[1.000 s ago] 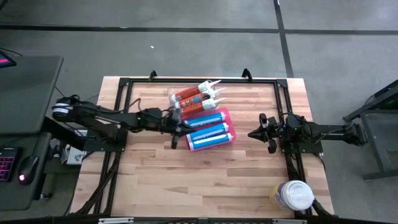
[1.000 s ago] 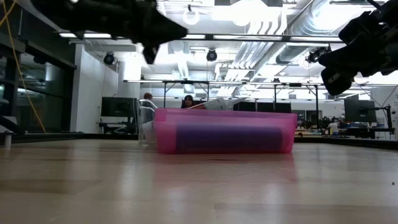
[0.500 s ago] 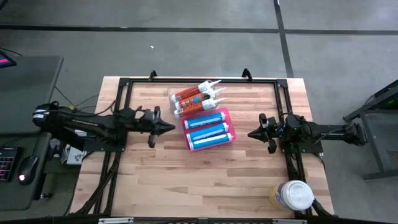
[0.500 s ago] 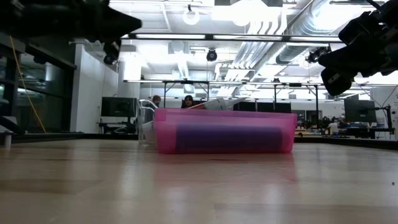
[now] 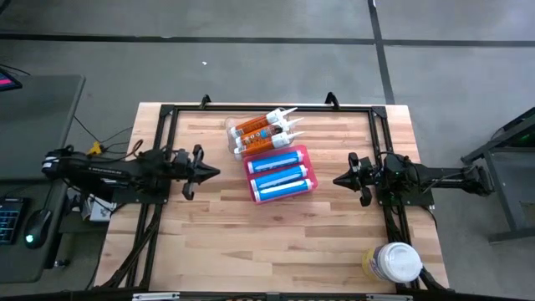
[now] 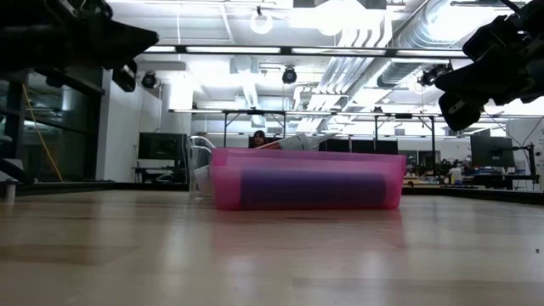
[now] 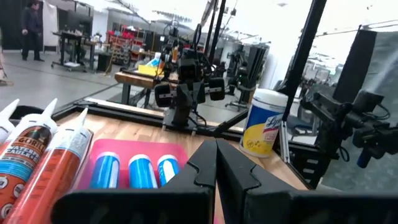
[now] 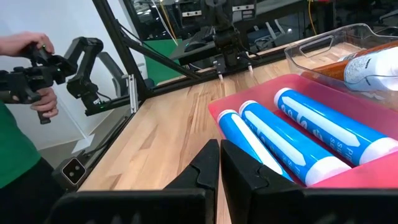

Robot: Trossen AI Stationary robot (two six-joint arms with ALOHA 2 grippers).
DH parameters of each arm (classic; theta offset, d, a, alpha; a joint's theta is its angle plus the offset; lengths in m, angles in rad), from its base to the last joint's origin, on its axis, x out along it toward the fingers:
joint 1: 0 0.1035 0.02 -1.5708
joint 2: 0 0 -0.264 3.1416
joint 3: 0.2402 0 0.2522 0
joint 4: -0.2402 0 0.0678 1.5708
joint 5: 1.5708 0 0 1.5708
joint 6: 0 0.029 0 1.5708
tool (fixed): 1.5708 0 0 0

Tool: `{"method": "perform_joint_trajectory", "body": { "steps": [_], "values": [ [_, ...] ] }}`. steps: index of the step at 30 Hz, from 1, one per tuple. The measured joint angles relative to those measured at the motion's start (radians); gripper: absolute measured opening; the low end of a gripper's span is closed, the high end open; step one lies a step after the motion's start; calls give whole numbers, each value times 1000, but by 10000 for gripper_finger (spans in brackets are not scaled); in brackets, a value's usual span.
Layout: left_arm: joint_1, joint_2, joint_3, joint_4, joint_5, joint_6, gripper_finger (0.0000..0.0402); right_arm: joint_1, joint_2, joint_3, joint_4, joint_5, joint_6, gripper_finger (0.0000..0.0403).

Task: Pick & place silicon tubes, Sealant and Lysol wipes
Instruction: Return to Home Position

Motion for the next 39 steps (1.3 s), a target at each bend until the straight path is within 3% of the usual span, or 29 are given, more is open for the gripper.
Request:
{"method": "perform_joint_trajectory", "body": {
  "steps": [14, 28, 34, 39],
  "values": [
    [0, -188, -74, -89, 37, -34, 0, 0, 0, 0, 0, 0, 0, 12],
    [0, -458, -77, -555, 46, 12, 0, 0, 0, 0, 0, 0, 0, 12],
    [0, -471, -77, -564, -11, 150, 0, 0, 0, 0, 0, 0, 0, 12],
    [0, -447, -77, -569, -24, 152, 0, 0, 0, 0, 0, 0, 0, 12]
  ]
}}
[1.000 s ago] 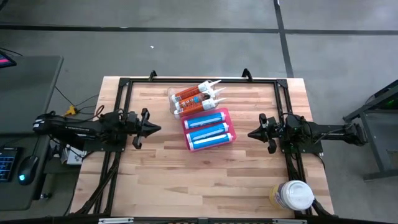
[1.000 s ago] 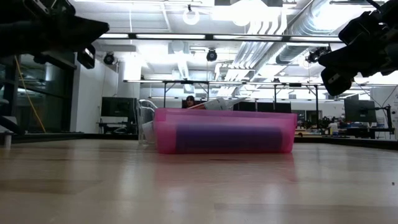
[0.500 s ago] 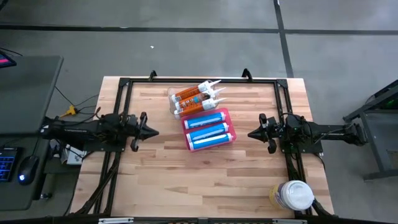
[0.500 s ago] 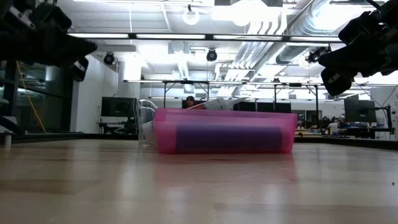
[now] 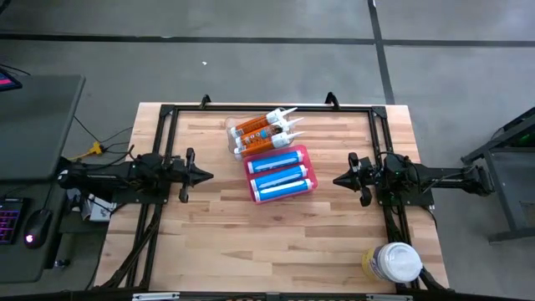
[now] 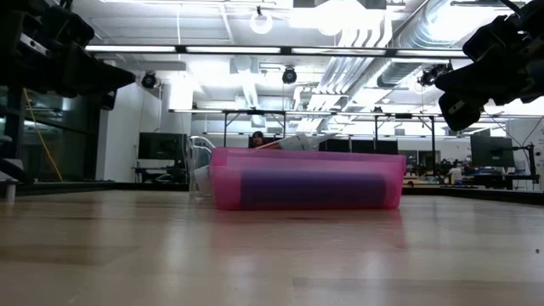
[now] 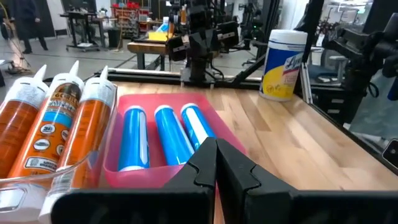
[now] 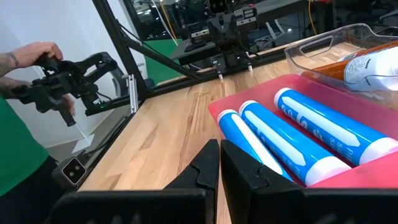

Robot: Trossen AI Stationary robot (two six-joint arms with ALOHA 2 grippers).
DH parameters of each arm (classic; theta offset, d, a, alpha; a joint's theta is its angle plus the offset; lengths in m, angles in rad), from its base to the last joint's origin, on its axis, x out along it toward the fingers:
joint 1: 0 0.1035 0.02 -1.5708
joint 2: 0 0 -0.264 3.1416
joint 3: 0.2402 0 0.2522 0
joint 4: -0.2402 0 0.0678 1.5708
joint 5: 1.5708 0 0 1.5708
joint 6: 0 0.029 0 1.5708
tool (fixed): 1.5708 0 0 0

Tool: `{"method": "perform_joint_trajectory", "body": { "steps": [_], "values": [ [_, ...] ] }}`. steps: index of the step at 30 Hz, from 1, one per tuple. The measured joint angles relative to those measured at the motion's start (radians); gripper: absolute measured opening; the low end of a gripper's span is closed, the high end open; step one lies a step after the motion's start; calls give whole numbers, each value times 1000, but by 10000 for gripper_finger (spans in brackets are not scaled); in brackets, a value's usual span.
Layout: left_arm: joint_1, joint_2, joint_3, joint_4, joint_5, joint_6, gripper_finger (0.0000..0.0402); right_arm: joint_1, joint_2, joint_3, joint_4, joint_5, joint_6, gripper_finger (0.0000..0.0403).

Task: Pick & place silicon tubes, Sealant and Lysol wipes
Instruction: Return to Home Position

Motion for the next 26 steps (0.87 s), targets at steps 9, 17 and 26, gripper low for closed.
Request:
{"method": "perform_joint_trajectory", "body": {
  "steps": [9, 17, 26],
  "values": [
    [0, 7, 0, 4, 1, -1, 0, 0, 0, 0, 0, 0, 0, 12],
    [0, 5, 0, 4, 6, -1, 0, 0, 0, 0, 0, 0, 0, 12],
    [0, 5, 0, 41, 215, -5, 0, 0, 0, 0, 0, 0, 0, 12]
  ]
}}
